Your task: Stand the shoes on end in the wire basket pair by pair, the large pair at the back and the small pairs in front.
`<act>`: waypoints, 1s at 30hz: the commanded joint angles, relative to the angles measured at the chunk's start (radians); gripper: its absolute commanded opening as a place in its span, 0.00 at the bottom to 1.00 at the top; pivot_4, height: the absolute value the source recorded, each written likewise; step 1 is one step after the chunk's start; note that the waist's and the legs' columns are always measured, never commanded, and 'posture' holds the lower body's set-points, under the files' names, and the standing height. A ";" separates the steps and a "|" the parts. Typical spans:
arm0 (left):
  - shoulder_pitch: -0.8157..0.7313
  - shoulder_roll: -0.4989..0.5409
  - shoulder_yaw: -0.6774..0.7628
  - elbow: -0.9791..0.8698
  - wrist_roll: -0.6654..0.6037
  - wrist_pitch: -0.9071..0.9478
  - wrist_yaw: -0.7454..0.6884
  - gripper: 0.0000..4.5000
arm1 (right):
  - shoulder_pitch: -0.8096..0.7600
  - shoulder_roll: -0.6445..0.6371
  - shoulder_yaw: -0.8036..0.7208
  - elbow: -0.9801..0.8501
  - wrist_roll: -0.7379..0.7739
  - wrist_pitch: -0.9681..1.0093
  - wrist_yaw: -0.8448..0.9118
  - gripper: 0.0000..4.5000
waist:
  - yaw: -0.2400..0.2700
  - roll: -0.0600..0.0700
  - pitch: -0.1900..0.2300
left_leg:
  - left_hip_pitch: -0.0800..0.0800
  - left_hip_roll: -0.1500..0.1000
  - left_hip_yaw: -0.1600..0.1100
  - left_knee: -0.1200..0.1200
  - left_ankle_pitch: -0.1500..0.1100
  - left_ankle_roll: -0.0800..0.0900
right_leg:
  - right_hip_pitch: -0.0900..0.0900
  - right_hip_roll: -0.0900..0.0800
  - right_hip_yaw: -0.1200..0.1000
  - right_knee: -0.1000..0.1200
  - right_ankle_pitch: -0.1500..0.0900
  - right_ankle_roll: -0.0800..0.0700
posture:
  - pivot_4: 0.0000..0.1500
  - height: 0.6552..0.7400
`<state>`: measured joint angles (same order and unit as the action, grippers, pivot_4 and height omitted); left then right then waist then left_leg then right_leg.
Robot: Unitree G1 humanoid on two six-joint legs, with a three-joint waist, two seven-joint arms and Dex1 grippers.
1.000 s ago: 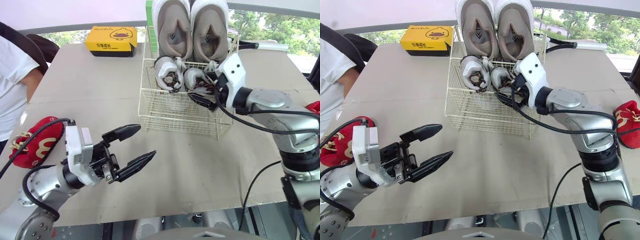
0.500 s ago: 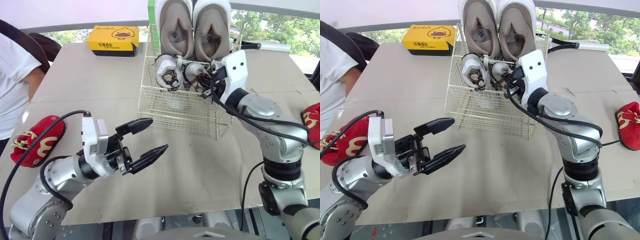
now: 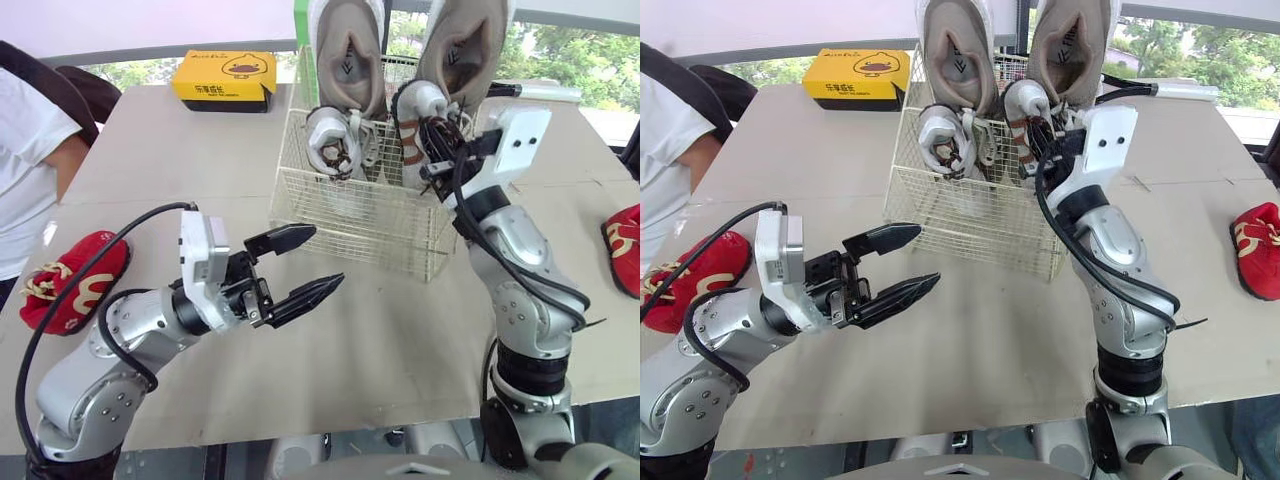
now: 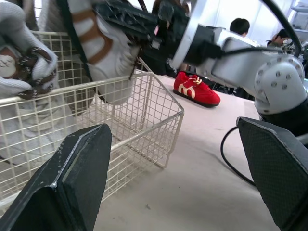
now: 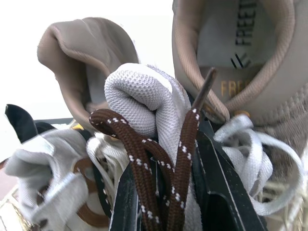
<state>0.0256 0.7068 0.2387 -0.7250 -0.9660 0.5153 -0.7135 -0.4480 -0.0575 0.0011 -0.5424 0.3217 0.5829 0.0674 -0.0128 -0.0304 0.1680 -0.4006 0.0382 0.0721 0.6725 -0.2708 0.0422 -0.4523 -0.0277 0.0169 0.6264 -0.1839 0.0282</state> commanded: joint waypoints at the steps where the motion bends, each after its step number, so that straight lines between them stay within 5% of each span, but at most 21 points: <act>1: -0.003 0.004 0.016 -0.011 -0.010 -0.005 -0.001 1.00 | 0.078 -0.010 0.024 -0.044 -0.006 -0.029 0.020 0.00 | -0.001 0.000 0.000 | 0.001 0.000 0.000 0.000 0.000 0.000 | 0.001 0.000 0.000 0.000 0.000 0.000 | 1.00 1.00; 7: 0.024 -0.001 0.022 0.002 0.011 -0.021 -0.017 1.00 | 0.169 -0.034 0.021 -0.034 0.020 -0.068 0.074 0.00 | 0.004 -0.001 -0.002 | 0.002 0.000 -0.001 -0.001 0.000 0.000 | 0.003 0.000 -0.001 -0.001 0.000 0.000 | 1.00 1.00; 8: 0.026 -0.002 0.023 0.007 0.013 -0.024 -0.020 1.00 | 0.174 -0.036 0.018 -0.034 0.027 -0.070 0.082 0.22 | 0.003 -0.002 -0.002 | 0.002 0.000 -0.001 -0.001 0.000 0.000 | 0.003 0.000 -0.001 0.000 -0.001 0.000 | 1.00 1.00; 11: 0.035 -0.009 0.021 0.020 0.025 -0.034 -0.034 1.00 | 0.197 -0.053 0.009 -0.043 0.050 -0.065 0.105 0.55 | 0.000 -0.002 -0.002 | 0.003 0.000 -0.001 -0.001 0.000 0.000 | 0.003 0.000 -0.001 0.000 -0.001 0.000 | 1.00 1.00; 16: 0.053 -0.021 0.021 0.030 0.045 -0.051 -0.051 1.00 | 0.200 -0.133 -0.019 -0.106 0.118 -0.014 0.169 0.99 | 0.001 -0.002 -0.002 | 0.004 0.000 -0.001 0.000 0.001 -0.001 | 0.004 -0.001 0.000 0.000 -0.001 0.001 | 1.00 1.00; 23: 0.095 -0.078 0.095 0.043 0.005 -0.046 0.055 1.00 | 0.116 -0.443 -0.117 -0.187 0.372 0.056 0.501 0.99 | -0.005 0.000 -0.001 | 0.005 0.000 -0.001 0.003 0.000 0.000 | 0.004 -0.001 0.003 0.000 -0.001 0.003 | 1.00 1.00; 30: 0.252 -0.157 0.422 0.164 -0.067 -0.061 0.207 1.00 | -0.036 -0.641 -0.121 -0.112 0.509 0.074 0.739 0.99 | -0.006 0.000 -0.001 | 0.006 0.003 -0.004 0.002 0.000 0.000 | 0.005 0.005 0.001 0.001 -0.002 0.002 | 1.00 1.00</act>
<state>0.2467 0.5501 0.5683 -0.5802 -1.0177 0.4763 -0.5091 -0.4635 -0.6801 -0.1236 -0.6546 0.8177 0.6692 0.7597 -0.0193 -0.0307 0.1673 -0.3948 0.0413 0.0685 0.6736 -0.2705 0.0421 -0.4481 -0.0224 0.0182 0.6271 -0.1855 0.0304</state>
